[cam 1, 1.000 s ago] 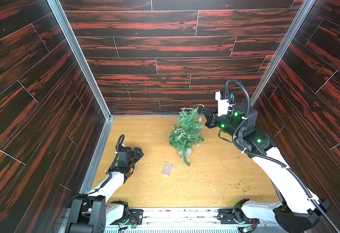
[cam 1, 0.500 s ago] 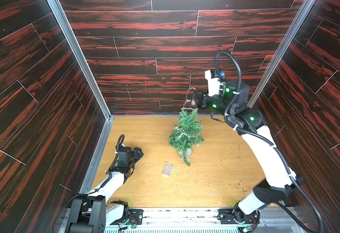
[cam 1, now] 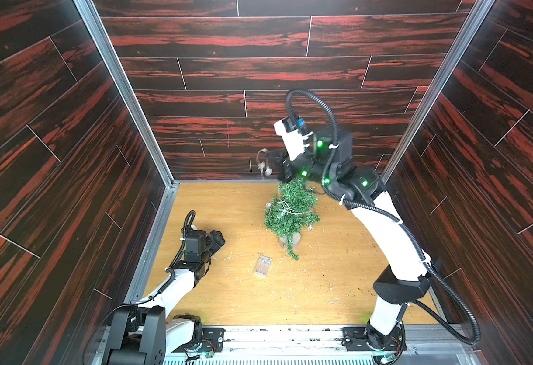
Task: Remove string lights from the small christmas tree
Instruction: Remove the light string from the Christmas tree.
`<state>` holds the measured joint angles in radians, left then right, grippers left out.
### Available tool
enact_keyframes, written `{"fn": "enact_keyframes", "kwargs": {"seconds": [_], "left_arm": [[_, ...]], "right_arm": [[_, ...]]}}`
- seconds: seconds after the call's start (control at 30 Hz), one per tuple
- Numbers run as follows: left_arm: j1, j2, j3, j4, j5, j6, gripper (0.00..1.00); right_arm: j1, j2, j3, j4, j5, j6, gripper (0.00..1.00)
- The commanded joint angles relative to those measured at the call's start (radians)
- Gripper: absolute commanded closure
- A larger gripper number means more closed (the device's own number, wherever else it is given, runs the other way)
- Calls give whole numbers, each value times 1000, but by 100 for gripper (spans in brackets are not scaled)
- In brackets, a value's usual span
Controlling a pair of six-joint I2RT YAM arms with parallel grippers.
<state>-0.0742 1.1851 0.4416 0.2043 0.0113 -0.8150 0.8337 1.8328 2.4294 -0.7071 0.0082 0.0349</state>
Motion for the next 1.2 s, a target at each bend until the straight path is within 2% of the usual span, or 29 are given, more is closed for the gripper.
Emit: {"fn": "enact_keyframes", "kwargs": {"seconds": [0.0,0.17,0.4,0.5,0.7,0.77,0.87,0.97,1.03,1.17], "left_arm": [[-4,-1,22,12,-2,5,10],[-4,4,22,14,-2,5,10],[-4,-3,20,9,-6,7,10],[-5,-11,18,7,-7,6,11],[-7,-21,14,9,-8,6,11],[-7,-19,11,12,-11,7,11],[-8,-18,12,13,-10,7,11],[-8,-18,11,14,-14,8,11],[-10,-16,9,16,-16,10,11],[-10,-12,9,17,-15,11,11]], "right_arm": [[48,-37,-48,-43,17,-46,100],[109,-214,-331,31,94,-41,100],[114,-546,-826,200,242,31,100],[114,-655,-959,203,325,72,100],[106,-852,-1182,205,603,115,100],[85,-915,-1241,205,654,145,100],[22,-1022,-1320,213,650,202,100],[-57,-1103,-1369,216,577,245,100],[-94,-1122,-1386,211,515,259,100],[-99,-1100,-1400,202,440,263,100]]}}
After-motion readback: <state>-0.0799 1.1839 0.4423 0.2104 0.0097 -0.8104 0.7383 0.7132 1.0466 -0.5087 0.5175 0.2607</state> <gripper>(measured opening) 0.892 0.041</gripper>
